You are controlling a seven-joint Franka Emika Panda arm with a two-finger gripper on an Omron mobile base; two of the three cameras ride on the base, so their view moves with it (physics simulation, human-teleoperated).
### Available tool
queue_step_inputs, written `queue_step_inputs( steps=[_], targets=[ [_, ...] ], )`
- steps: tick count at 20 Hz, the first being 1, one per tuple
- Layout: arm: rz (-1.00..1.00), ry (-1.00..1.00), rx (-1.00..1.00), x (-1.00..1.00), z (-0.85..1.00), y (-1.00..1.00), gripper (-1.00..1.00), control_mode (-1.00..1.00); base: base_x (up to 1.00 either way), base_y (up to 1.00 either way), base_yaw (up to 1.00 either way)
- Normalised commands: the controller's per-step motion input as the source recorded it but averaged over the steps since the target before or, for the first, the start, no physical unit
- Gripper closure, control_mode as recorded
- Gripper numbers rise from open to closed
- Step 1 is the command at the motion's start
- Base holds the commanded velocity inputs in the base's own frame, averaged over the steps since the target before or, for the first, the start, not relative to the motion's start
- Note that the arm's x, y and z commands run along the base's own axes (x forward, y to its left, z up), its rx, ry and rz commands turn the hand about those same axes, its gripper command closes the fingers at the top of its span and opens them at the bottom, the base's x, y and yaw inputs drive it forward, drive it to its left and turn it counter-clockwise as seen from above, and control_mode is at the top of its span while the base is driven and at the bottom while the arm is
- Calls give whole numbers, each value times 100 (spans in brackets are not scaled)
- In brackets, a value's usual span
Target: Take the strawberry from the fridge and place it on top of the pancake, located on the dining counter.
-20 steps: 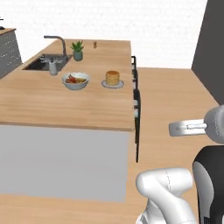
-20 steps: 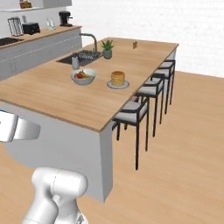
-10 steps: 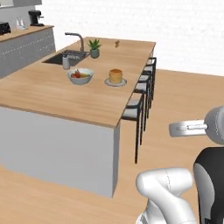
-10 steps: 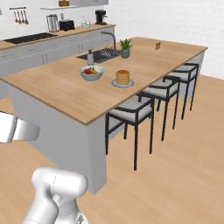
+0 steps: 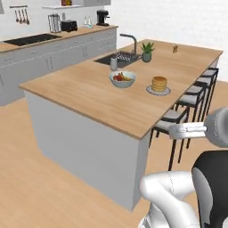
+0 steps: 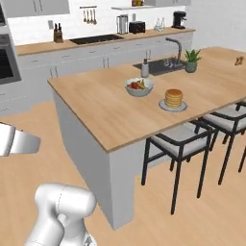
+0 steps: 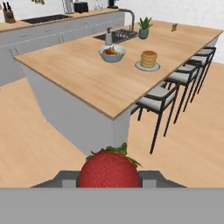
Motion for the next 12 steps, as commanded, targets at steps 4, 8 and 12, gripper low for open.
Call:
queue_step_inputs(
  steps=[4,8,12],
  targets=[
    [0,0,0,0,0,0,100,100,29,-95,52],
    [0,0,0,0,0,0,100,100,9,-97,52],
    [0,0,0,0,0,0,100,100,0,-98,53]
  ],
)
